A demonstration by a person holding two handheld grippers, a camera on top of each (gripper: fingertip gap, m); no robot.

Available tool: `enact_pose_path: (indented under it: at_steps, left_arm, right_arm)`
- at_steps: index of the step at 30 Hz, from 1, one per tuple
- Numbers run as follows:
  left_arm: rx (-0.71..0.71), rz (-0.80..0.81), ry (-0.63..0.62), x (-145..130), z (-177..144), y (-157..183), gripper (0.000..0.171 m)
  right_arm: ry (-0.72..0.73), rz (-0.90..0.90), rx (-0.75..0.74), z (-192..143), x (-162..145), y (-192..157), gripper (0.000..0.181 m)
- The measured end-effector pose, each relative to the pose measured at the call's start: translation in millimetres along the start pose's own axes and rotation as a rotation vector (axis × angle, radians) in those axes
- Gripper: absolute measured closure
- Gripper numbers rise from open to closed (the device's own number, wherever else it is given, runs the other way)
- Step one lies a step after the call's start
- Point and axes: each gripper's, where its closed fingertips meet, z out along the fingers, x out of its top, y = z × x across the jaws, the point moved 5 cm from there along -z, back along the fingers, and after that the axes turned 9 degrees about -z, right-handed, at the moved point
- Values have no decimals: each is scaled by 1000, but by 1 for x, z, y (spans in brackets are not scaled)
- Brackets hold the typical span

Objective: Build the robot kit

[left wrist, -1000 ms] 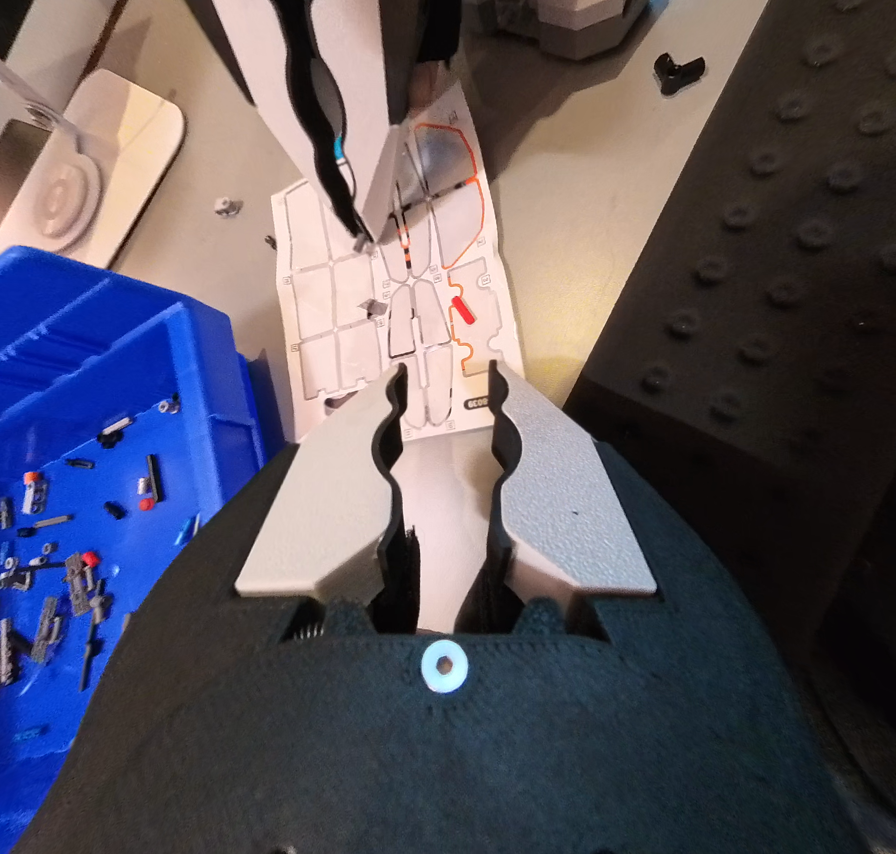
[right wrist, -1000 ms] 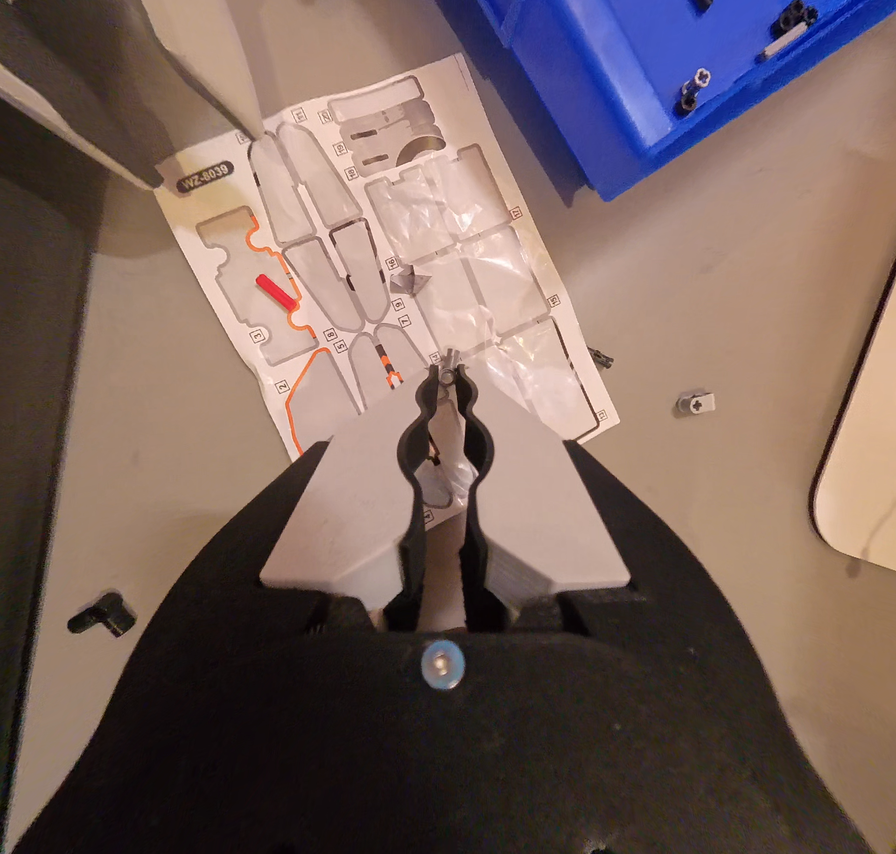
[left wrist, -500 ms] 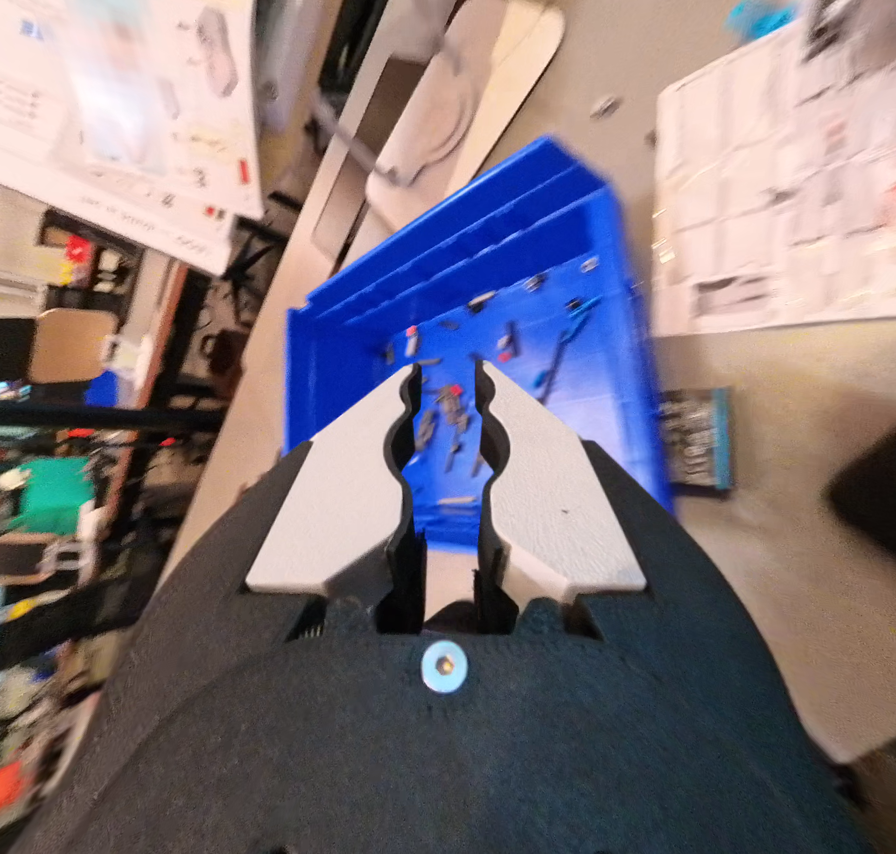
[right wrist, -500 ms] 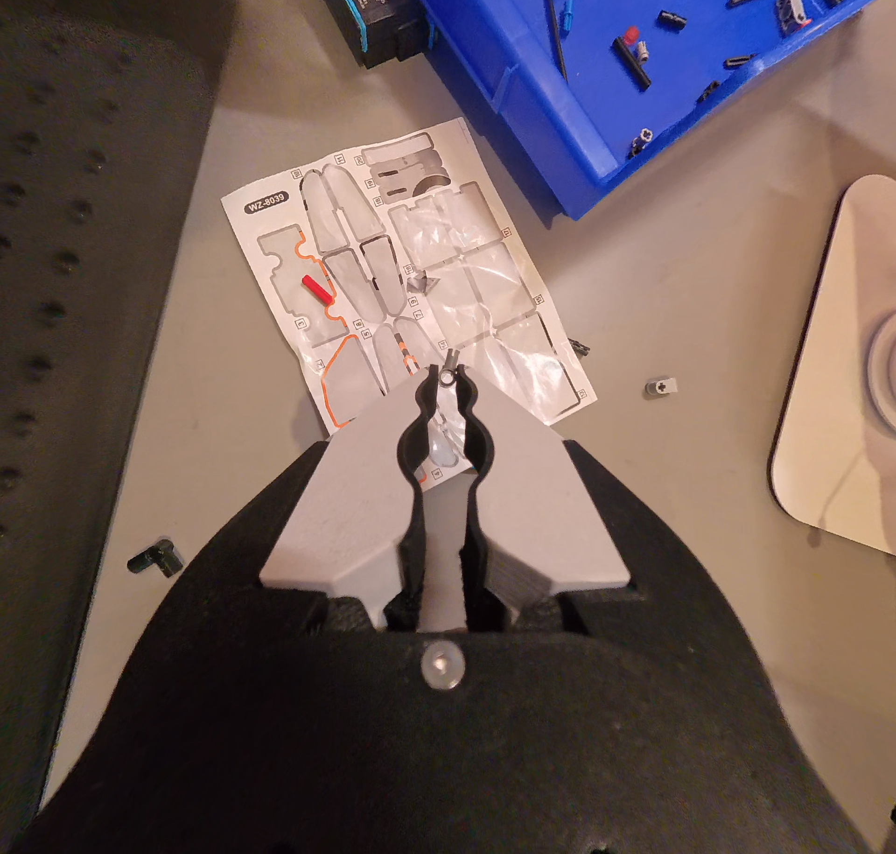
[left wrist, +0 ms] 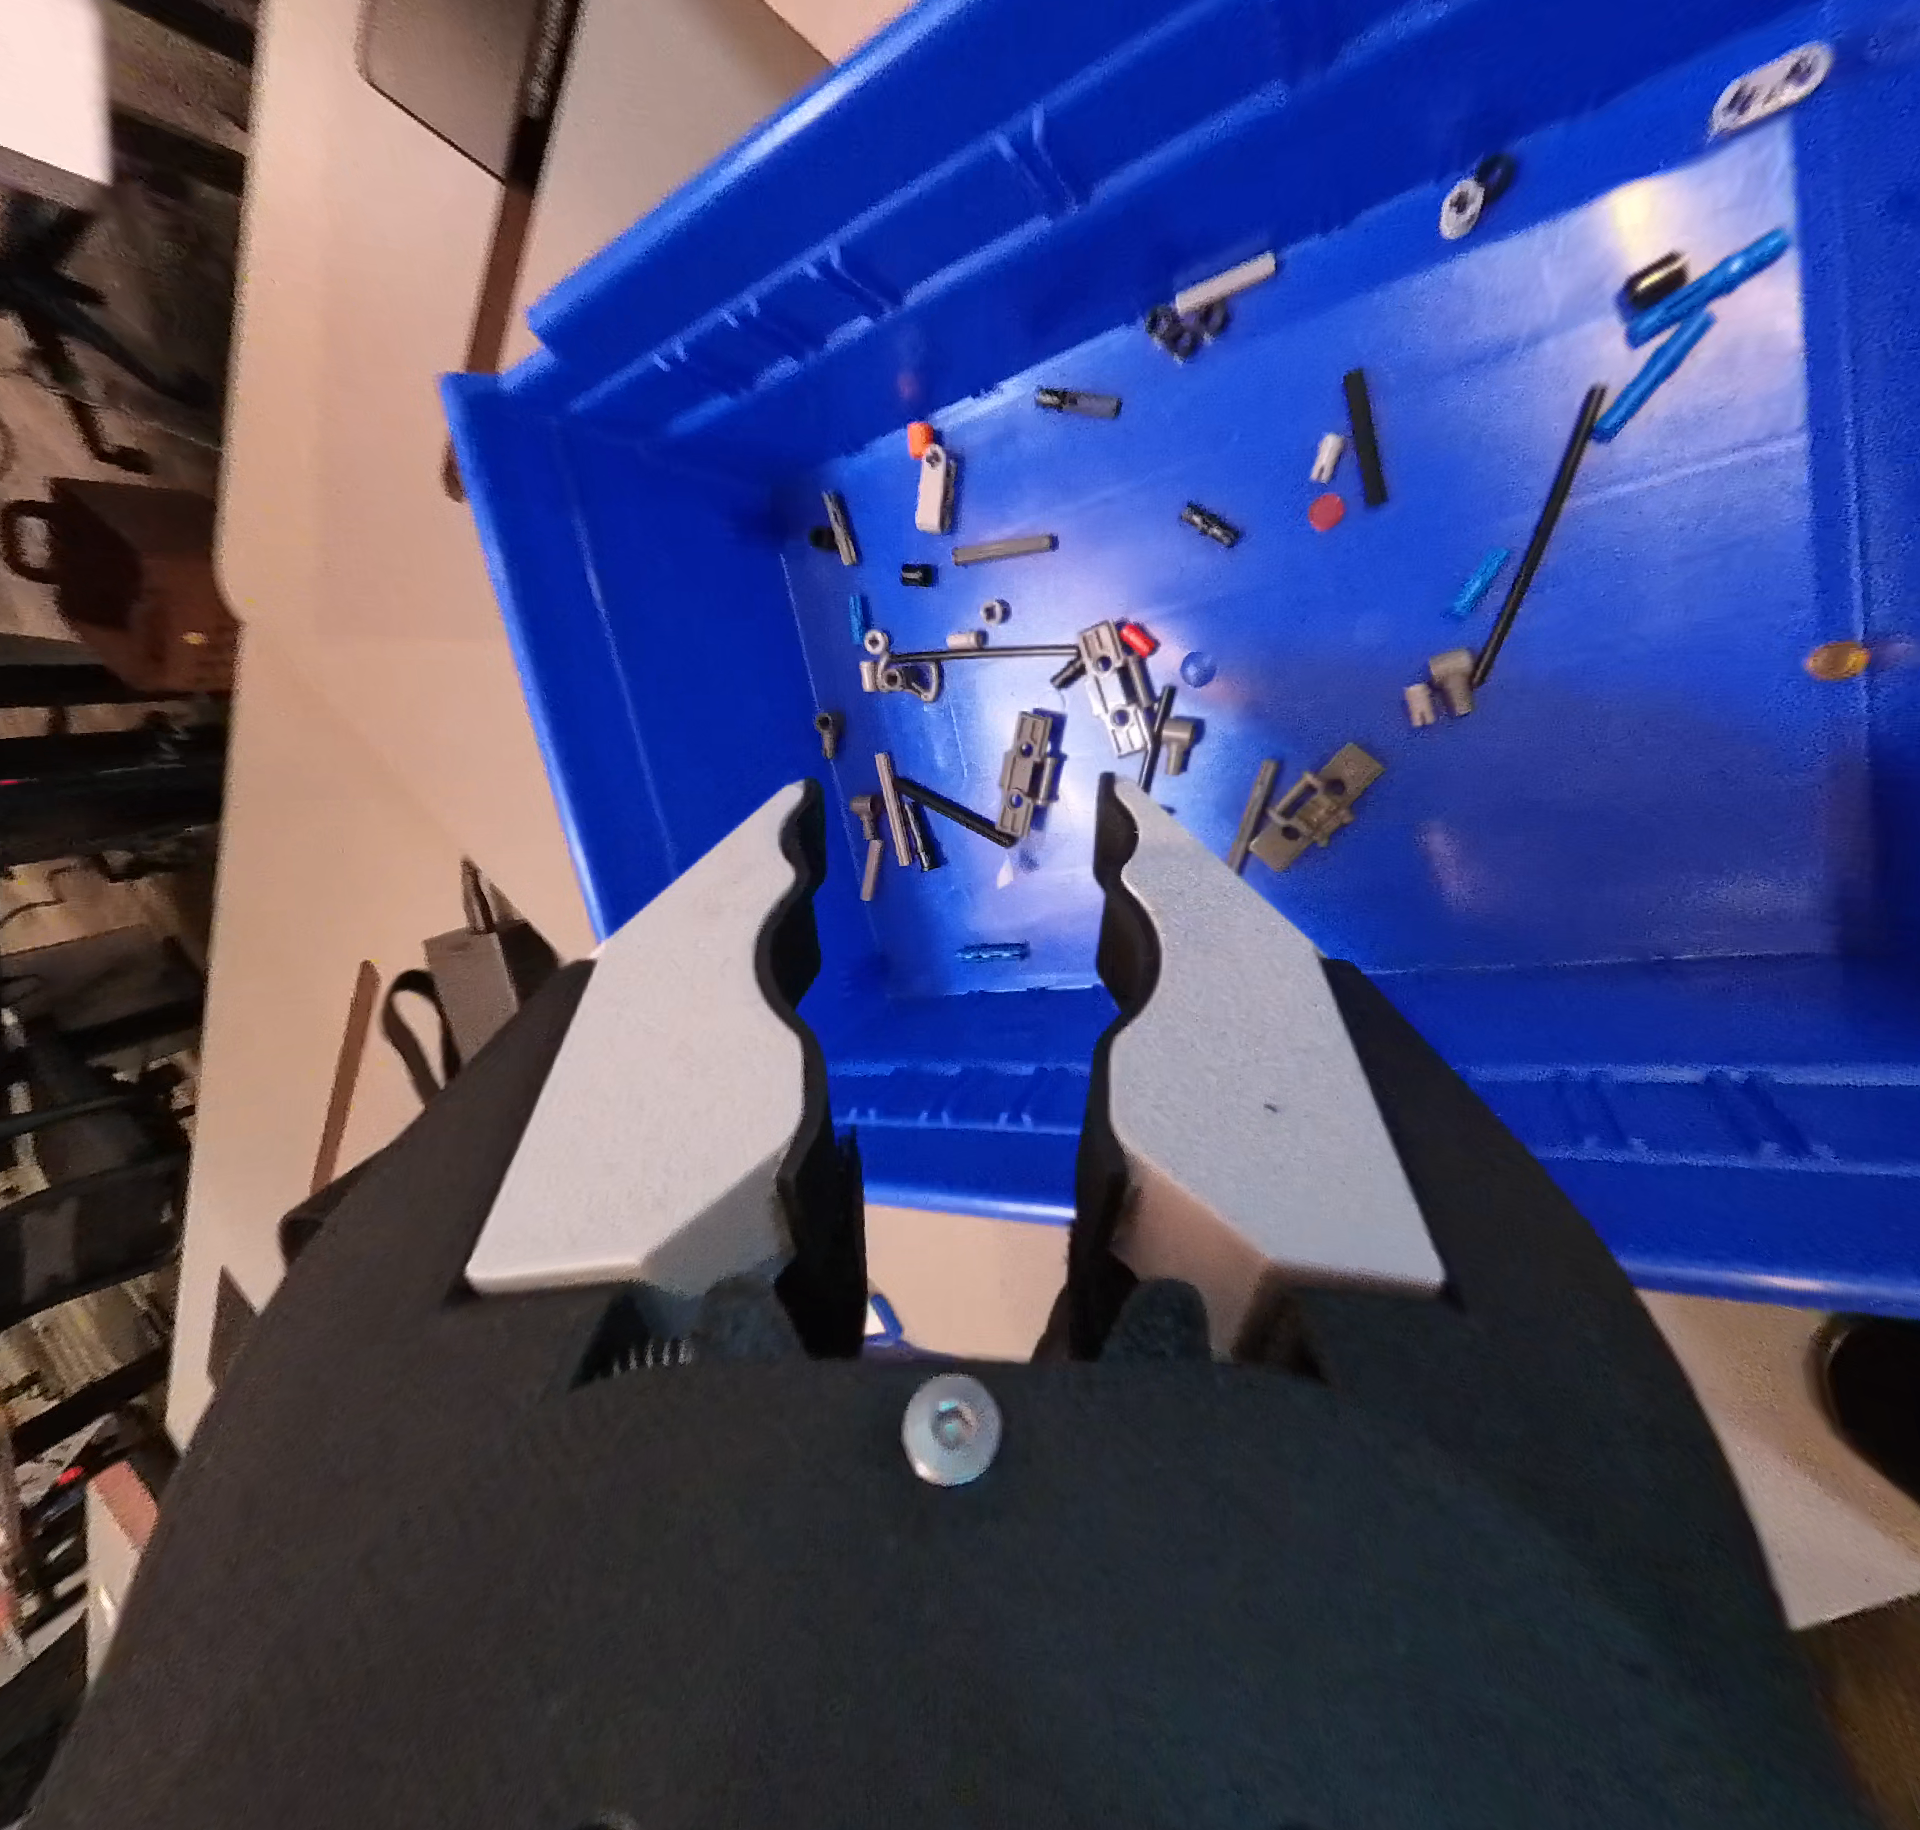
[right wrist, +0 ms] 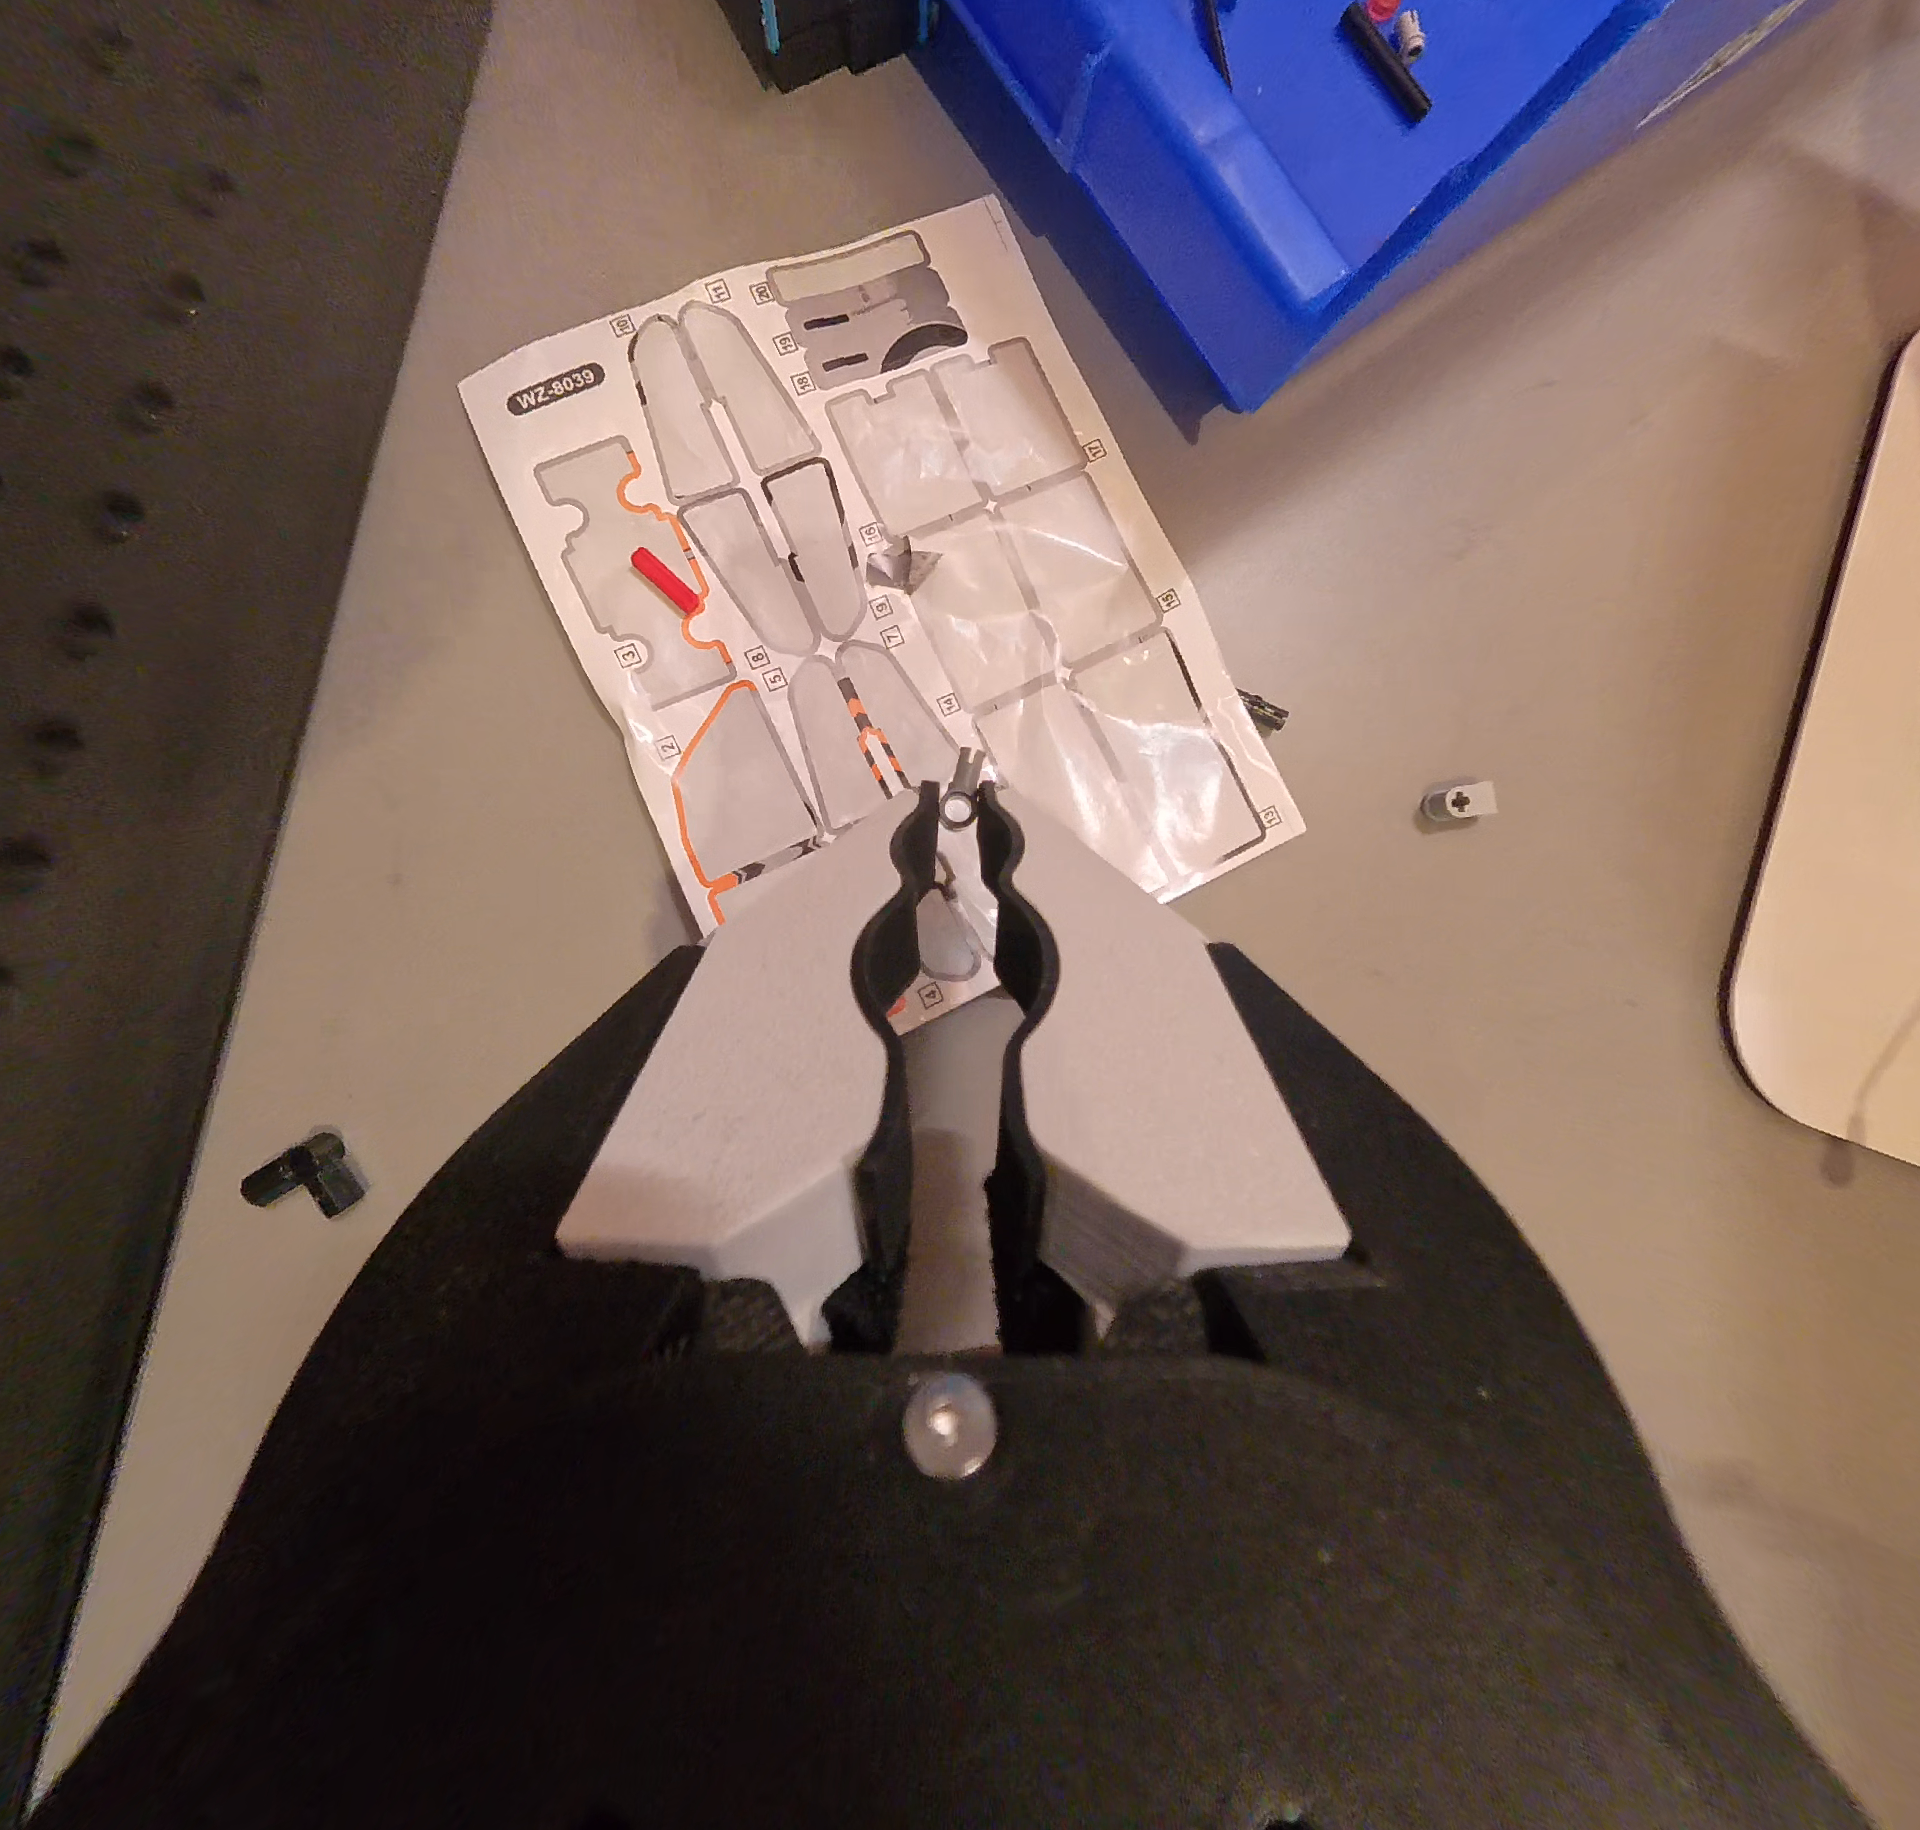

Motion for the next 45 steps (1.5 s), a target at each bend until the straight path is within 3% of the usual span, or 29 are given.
enact_pose_path:
  at_steps: [8,15,25,32,37,43,45]
  left_arm:
    - [-202,73,-124,-8,47,11,140]
    - [-320,102,-241,-15,73,23,140]
    - [-390,183,-330,-8,87,31,143]
    - [-416,206,-318,-4,91,34,164]
    - [-455,220,-299,-2,85,38,164]
    - [-571,223,-181,12,62,55,163]
    - [-522,229,-183,12,61,50,133]
  right_arm:
    - [24,23,9,-2,-4,3,176]
    - [30,40,15,-3,-7,6,176]
    - [20,46,27,2,-10,5,176]
    - [19,50,24,1,-13,8,176]
    - [21,52,17,-1,-14,9,176]
    - [26,48,20,-2,-13,9,176]
    - [25,46,22,-2,-13,8,176]
